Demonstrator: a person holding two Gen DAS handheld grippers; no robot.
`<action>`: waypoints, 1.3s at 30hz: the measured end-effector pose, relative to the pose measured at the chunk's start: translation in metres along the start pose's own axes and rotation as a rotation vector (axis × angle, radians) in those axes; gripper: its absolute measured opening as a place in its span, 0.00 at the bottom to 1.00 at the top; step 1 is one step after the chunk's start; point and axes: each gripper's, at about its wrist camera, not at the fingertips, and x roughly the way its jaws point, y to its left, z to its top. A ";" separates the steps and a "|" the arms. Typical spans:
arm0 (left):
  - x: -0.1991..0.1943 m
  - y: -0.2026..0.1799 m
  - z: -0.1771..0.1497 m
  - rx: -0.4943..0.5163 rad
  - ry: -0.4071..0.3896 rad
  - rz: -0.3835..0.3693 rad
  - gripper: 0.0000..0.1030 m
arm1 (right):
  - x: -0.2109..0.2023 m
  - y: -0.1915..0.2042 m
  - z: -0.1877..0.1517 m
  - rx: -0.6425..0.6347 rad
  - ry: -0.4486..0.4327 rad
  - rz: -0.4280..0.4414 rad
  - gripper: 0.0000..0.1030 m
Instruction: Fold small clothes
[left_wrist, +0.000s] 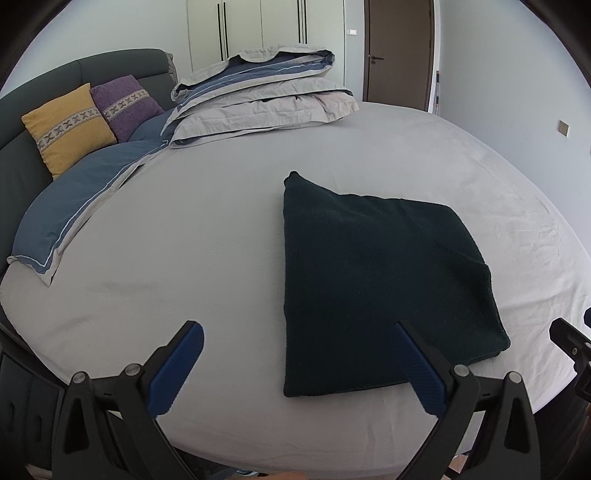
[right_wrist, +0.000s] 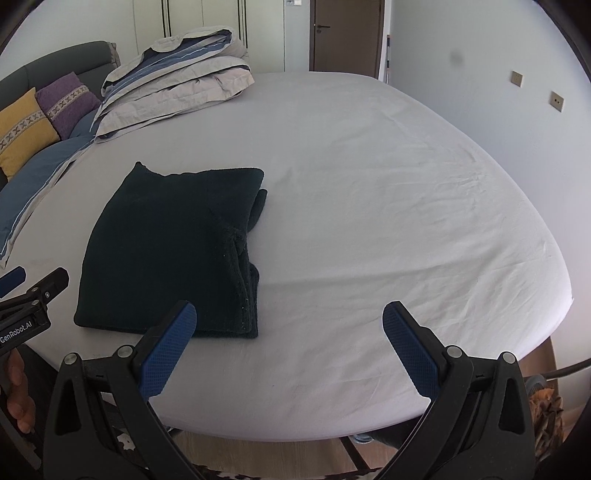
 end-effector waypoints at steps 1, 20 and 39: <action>0.000 0.000 0.000 0.000 0.001 0.000 1.00 | 0.000 0.000 0.000 0.000 0.002 -0.001 1.00; 0.002 0.001 0.000 -0.001 0.007 -0.001 1.00 | 0.004 0.006 -0.003 -0.002 0.017 0.001 1.00; 0.003 -0.001 -0.001 0.004 0.011 -0.004 1.00 | 0.006 0.006 -0.003 -0.001 0.021 0.004 1.00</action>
